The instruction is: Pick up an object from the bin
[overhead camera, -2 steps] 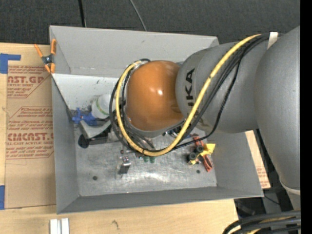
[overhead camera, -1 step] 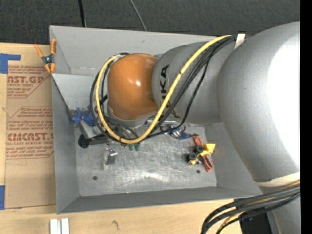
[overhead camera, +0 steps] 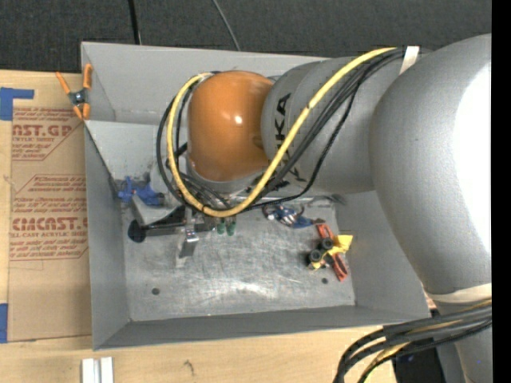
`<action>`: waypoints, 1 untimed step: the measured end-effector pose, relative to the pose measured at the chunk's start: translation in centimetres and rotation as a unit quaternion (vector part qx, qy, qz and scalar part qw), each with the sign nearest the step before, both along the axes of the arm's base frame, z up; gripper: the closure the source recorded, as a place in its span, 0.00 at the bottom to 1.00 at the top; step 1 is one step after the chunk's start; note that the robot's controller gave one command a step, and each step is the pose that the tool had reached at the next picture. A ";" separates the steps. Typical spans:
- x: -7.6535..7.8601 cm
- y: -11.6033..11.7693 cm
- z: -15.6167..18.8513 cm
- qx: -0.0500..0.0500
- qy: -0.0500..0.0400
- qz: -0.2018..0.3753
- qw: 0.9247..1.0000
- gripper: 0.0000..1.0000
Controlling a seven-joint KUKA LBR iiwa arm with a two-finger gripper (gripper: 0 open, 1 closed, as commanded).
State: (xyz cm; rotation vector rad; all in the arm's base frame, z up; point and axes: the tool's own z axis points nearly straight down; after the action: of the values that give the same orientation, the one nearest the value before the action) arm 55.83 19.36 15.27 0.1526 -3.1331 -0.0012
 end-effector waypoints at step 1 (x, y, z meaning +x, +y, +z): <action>1.9 -0.3 1.4 0.000 -0.004 0.033 0.999 0.00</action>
Offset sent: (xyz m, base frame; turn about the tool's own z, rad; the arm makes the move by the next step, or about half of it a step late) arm 0.0318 -0.0056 -0.0827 -0.0774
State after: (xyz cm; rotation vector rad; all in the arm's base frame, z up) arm 57.71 19.10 16.66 0.2556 -3.1348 -0.0015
